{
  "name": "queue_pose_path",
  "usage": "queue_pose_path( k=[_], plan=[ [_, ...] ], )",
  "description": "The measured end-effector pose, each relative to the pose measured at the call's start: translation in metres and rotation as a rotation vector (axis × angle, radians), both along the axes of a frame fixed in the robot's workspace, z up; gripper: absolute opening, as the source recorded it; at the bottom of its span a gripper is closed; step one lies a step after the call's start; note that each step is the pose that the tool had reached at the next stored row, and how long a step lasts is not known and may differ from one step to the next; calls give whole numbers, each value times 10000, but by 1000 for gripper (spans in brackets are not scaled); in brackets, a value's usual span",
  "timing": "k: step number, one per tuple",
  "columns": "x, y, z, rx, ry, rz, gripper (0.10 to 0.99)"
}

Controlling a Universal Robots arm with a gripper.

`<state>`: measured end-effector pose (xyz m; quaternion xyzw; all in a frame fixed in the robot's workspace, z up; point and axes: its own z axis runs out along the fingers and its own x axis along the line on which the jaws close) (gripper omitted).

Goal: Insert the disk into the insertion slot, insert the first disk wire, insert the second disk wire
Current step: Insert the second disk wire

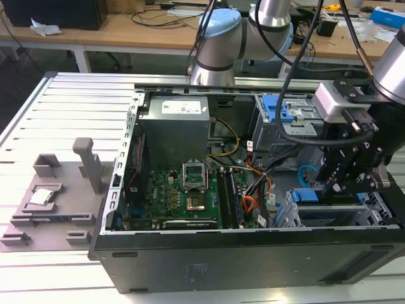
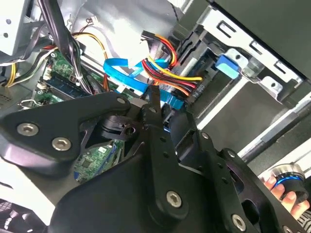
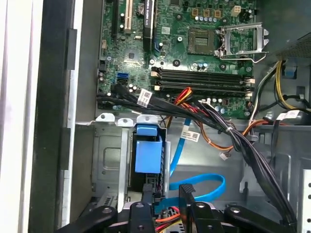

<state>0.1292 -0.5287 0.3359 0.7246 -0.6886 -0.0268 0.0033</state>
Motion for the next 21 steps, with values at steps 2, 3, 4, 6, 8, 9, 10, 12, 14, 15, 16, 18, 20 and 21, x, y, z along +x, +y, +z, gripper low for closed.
queue_pose_path(
  k=[2,3,4,6,8,9,10,12,14,15,16,18,20,21],
  plan=[
    [0,63,1,-2,0,1,353],
    [0,96,0,1,0,2,353],
    [0,136,-1,3,0,3,353],
    [0,207,-3,7,-1,4,353],
    [0,214,-2,6,0,4,353],
    [0,214,-1,3,0,4,353],
    [0,215,70,3,-1,4,353],
    [0,215,217,3,-1,4,353],
    [0,215,373,4,-2,5,353],
    [-1,215,389,4,-2,9,353],
    [-2,215,389,6,-2,17,353],
    [-2,215,390,-57,-2,90,353],
    [-2,215,385,-318,-2,269,353],
    [-2,215,382,-488,0,403,353]
  ],
)
